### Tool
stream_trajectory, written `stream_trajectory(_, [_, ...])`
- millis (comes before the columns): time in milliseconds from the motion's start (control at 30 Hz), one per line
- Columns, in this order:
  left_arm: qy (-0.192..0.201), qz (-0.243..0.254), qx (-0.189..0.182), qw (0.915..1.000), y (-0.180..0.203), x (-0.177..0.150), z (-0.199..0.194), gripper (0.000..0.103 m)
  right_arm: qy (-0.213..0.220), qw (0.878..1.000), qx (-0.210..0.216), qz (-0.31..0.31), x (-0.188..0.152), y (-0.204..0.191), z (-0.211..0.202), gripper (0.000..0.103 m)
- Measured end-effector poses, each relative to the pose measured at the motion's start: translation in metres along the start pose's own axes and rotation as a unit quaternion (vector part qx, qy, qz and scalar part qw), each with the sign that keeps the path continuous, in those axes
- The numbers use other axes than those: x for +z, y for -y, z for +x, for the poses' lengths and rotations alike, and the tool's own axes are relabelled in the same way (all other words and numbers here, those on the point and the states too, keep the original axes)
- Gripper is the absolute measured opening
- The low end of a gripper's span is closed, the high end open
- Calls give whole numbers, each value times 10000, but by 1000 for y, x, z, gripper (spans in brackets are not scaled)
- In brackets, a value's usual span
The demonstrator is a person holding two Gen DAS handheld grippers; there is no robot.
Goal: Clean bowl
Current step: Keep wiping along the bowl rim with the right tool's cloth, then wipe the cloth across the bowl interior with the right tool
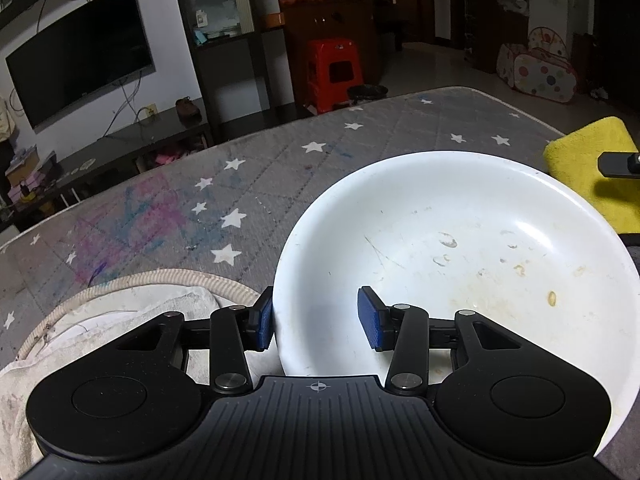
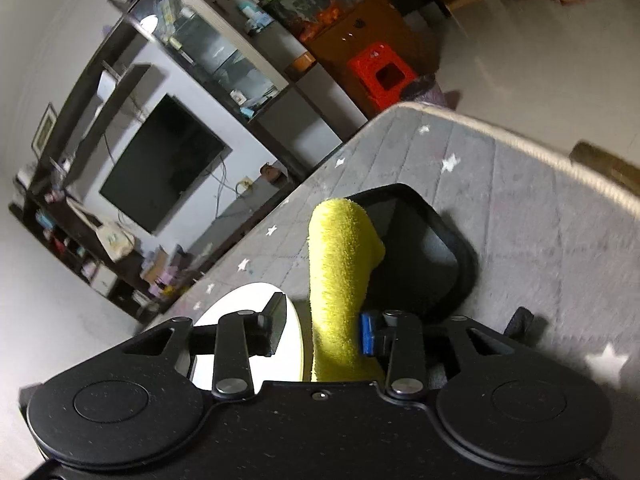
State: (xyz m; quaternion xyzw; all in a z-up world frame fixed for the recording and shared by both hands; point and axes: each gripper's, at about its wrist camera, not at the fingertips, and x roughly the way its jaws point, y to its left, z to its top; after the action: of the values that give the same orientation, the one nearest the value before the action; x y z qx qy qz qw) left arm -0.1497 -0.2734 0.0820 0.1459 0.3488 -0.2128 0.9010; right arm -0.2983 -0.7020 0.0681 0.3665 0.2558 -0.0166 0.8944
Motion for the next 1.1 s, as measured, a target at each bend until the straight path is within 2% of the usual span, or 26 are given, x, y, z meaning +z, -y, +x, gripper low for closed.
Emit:
stream_trajectory(67, [11, 19, -10, 10000, -1, -1, -1, 43, -12, 10000, -51, -9, 0, 1, 3, 38])
stream_trajectory(133, [38, 6, -5, 10000, -2, -2, -2, 41, 18, 10000, -88, -20, -1, 2, 5, 21])
stream_trajectory(233, [113, -18, -10, 9999, -4, -3, -3, 36, 6, 9999, -128, -5, -3, 5, 8, 19])
stream_trajectory(333, [191, 23, -27, 9998, -5, -3, -3, 35, -139, 9998, -138, 54, -13, 10, 7, 18])
stream_trajectory(500, [253, 93, -20, 9996, -4, -5, -2, 35, -400, 9986, 164, 302, -21, 16, 0, 18])
stream_trajectory(633, [273, 140, -21, 9995, -10, -10, -2, 37, -487, 9951, 415, 756, -14, 23, 6, 18])
stream_trajectory(800, [301, 169, -59, 9994, -14, -11, -4, 37, -655, 9914, 566, 984, -3, 27, 24, 17])
stream_trajectory(900, [323, 218, -34, 9992, -13, -13, -5, 38, -715, 9904, 600, 1019, 3, 27, 34, 17])
stream_trajectory(1100, [378, 318, 2, 9988, -11, -16, -5, 38, -848, 9928, 549, 642, 19, 16, 52, 17])
